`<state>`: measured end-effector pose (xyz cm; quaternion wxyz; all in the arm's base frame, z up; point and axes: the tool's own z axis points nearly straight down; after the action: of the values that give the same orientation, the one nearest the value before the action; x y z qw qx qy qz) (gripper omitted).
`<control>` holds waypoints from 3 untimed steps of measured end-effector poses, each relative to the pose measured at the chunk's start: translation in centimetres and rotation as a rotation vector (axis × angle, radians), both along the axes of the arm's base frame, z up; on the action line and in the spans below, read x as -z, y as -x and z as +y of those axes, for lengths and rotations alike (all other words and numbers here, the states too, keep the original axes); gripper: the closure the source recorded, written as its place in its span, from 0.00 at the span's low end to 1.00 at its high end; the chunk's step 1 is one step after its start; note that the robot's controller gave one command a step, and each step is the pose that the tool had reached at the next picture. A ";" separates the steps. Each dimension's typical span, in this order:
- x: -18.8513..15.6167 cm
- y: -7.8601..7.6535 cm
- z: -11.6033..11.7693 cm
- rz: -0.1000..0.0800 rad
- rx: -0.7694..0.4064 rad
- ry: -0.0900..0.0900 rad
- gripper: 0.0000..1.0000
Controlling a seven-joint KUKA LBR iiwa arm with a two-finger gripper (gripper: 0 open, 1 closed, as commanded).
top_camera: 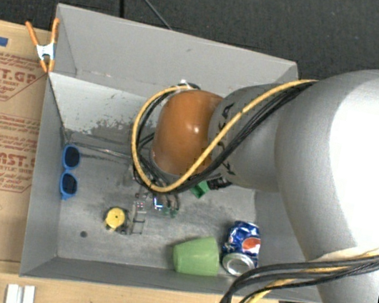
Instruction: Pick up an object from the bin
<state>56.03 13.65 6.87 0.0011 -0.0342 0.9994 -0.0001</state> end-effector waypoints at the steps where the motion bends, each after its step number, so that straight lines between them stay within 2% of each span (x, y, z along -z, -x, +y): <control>1: 0.0 6.5 1.0 0.007 -0.005 -0.001 0.00; 2: -0.1 1.6 4.3 -0.001 -0.298 -0.001 0.00; 3: -0.3 1.5 4.3 -0.003 -0.297 -0.002 1.00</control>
Offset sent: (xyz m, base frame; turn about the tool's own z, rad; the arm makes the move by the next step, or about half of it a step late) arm -0.0623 0.0084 0.0013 -0.0026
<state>54.52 17.93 7.14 0.0026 -0.1816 0.9834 0.0012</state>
